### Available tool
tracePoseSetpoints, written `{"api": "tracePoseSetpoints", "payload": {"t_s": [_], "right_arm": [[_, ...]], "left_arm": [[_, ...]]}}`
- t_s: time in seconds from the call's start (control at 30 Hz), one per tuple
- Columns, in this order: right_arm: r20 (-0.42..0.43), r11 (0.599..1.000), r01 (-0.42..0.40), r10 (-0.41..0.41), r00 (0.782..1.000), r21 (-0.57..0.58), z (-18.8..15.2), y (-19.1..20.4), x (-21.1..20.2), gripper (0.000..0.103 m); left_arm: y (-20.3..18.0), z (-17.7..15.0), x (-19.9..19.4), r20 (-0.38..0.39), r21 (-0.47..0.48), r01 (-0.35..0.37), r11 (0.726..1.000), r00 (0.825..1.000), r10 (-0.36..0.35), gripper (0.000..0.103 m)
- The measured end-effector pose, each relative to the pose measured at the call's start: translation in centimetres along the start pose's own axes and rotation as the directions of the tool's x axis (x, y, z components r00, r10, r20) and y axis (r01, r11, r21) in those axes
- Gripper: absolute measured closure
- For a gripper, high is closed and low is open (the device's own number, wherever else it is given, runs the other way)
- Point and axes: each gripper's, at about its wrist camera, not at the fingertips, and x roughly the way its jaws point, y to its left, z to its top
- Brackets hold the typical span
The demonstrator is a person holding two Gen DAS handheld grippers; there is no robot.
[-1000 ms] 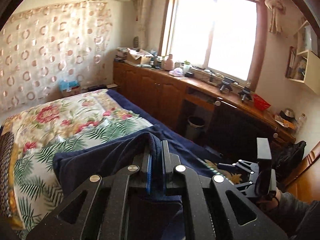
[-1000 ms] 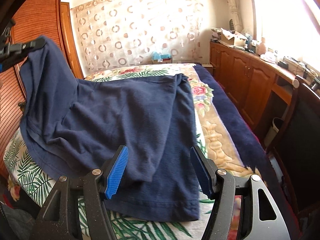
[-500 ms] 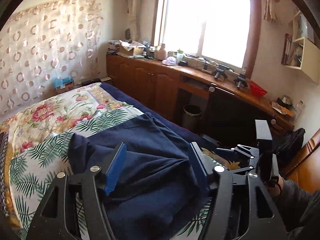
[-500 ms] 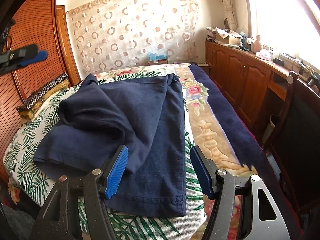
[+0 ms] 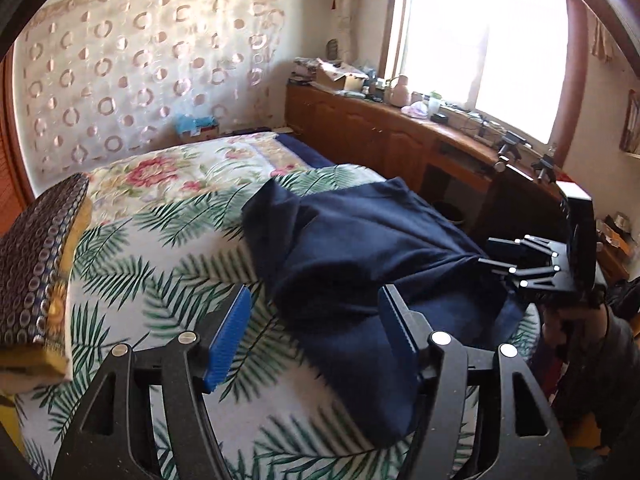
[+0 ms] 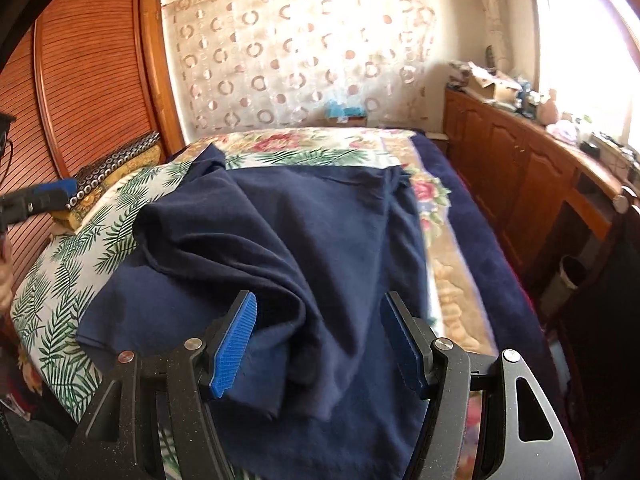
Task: Fold small clothes
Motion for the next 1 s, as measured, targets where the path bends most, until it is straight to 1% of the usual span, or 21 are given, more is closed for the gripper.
{"api": "tracePoseSetpoints", "payload": {"t_s": [0.1,0.13,0.17,0.23,0.27,0.33,0.37,0.4,0.5,0.6,0.67,0.73,0.8,0.93,0.97,1.0], "right_arm": [[-0.037,1.000,-0.017,0.016,0.999,-0.026,0.5,0.2,1.6,0.037],[-0.054,0.999,-0.024,0.022,0.998,-0.034,0.6,0.3,2.2,0.038],[-0.065,0.999,-0.026,0.023,0.998,-0.042,0.7,0.2,2.6,0.042],[-0.083,0.998,-0.022,0.017,0.996,-0.062,0.9,0.3,3.3,0.060],[-0.084,0.997,-0.026,0.019,0.996,-0.074,1.0,0.5,3.4,0.066],[-0.080,0.994,-0.041,0.033,0.996,-0.102,1.2,0.9,3.0,0.084],[-0.081,0.993,-0.035,0.025,0.996,-0.117,1.2,1.0,2.9,0.090],[-0.084,0.991,-0.041,0.030,0.996,-0.131,1.2,1.2,2.7,0.091],[-0.034,0.990,-0.055,0.051,0.998,-0.133,1.2,1.2,1.1,0.093],[0.037,0.990,-0.054,0.059,0.998,-0.127,1.6,1.3,-1.1,0.094],[0.081,0.992,-0.031,0.042,0.996,-0.124,1.7,1.1,-2.7,0.094],[0.105,0.993,-0.017,0.029,0.994,-0.114,1.7,0.5,-3.8,0.094],[0.086,0.995,-0.003,0.012,0.996,-0.100,1.1,-0.1,-3.6,0.094],[-0.036,0.995,0.026,-0.030,0.999,-0.096,-0.9,-0.6,-1.1,0.094],[-0.048,0.995,0.025,-0.030,0.998,-0.094,-1.2,-0.6,-0.9,0.093],[-0.055,0.996,0.024,-0.029,0.998,-0.091,-1.5,-0.6,-0.8,0.088]], "left_arm": [[0.9,-1.1,0.2,-0.009,-0.015,-0.023,1.000,1.000,0.023,0.036],[1.3,-1.4,0.2,-0.008,-0.025,-0.021,0.999,1.000,0.021,0.036],[1.5,-1.7,0.2,-0.008,-0.035,-0.020,0.999,1.000,0.020,0.036],[1.8,-2.1,0.2,-0.006,-0.055,-0.018,0.998,1.000,0.018,0.036],[2.0,-2.3,0.2,-0.005,-0.061,-0.016,0.998,1.000,0.016,0.036],[2.2,-2.4,0.4,-0.008,-0.073,-0.012,0.997,1.000,0.011,0.036],[2.3,-2.5,0.5,-0.009,-0.077,-0.011,0.997,1.000,0.010,0.036],[2.4,-2.6,0.6,-0.009,-0.080,-0.010,0.997,1.000,0.009,0.036],[2.4,-2.6,0.5,-0.003,-0.081,-0.013,0.997,1.000,0.012,0.036],[2.3,-2.6,0.5,0.005,-0.080,-0.016,0.997,1.000,0.017,0.036],[2.2,-2.7,0.4,0.009,-0.081,-0.016,0.997,1.000,0.017,0.036],[2.1,-2.7,0.4,0.013,-0.083,-0.015,0.996,1.000,0.016,0.036],[2.0,-2.7,0.4,0.016,-0.082,-0.015,0.997,1.000,0.016,0.036],[1.6,-2.9,0.4,0.021,-0.075,-0.023,0.997,0.999,0.024,0.036],[1.6,-2.9,0.3,0.024,-0.076,-0.026,0.997,0.999,0.028,0.036],[1.7,-2.9,0.3,0.024,-0.077,-0.029,0.997,0.999,0.031,0.036]]}}
